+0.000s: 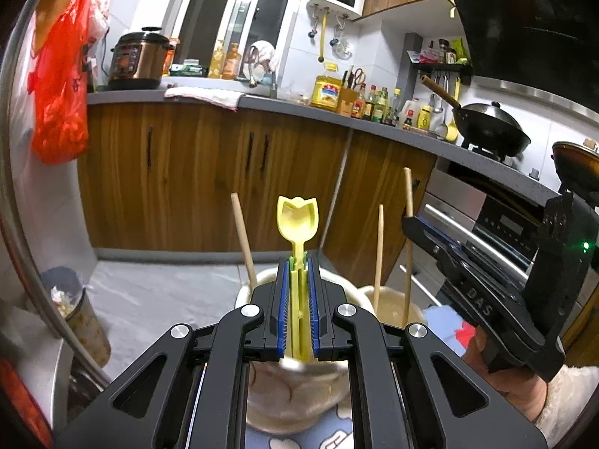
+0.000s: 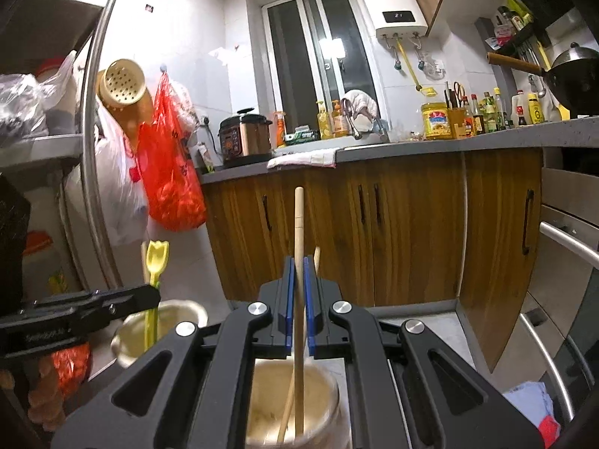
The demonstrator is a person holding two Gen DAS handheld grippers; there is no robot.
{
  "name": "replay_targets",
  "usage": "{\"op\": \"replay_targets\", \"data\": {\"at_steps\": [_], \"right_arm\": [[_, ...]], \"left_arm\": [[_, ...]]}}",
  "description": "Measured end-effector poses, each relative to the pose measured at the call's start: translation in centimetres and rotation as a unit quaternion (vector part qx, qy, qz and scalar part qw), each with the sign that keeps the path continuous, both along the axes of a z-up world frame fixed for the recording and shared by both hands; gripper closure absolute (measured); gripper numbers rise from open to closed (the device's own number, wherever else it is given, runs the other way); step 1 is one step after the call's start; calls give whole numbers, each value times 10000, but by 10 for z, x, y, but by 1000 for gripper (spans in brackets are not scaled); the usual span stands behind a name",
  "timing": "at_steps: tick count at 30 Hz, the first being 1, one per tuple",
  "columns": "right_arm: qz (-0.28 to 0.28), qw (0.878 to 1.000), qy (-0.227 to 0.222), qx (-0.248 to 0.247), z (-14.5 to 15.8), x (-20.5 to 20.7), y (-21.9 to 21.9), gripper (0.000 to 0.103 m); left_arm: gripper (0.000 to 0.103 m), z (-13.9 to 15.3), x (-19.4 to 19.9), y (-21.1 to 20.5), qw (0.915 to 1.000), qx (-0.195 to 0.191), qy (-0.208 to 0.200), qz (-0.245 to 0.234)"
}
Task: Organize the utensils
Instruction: 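Lower the yellow spoon and chopstick into the cups and open both tools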
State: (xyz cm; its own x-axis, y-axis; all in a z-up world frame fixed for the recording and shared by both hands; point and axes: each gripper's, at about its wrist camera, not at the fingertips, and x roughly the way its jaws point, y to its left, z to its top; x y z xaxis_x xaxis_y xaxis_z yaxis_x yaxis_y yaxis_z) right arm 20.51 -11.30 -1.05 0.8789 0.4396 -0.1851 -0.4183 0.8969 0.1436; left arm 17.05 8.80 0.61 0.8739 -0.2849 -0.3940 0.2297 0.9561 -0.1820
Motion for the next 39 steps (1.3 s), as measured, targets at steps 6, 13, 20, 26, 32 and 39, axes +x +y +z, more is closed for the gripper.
{"op": "replay_targets", "data": {"at_steps": [6,13,20,26,32,39], "right_arm": [[21,9994,353,-28,-9,-12,-6,98],[-36,9989,470,-7,-7,-12,-9,98],[-122,9979,619,124,-8,-5,-16,97],[-13,9976,664,215,-6,-6,-18,70],[58,9974,654,295,3,-15,-23,54],[52,9980,544,327,23,-42,-38,33]], "left_arm": [[92,-10,-2,-4,9997,93,214,-31],[92,-11,-3,-9,9997,193,166,-42],[92,-12,-2,-7,9997,136,182,-23],[80,-10,-2,-4,9998,59,192,9],[60,-3,-7,-5,9998,63,202,46],[28,16,-33,-18,9996,256,-61,-124]]}}
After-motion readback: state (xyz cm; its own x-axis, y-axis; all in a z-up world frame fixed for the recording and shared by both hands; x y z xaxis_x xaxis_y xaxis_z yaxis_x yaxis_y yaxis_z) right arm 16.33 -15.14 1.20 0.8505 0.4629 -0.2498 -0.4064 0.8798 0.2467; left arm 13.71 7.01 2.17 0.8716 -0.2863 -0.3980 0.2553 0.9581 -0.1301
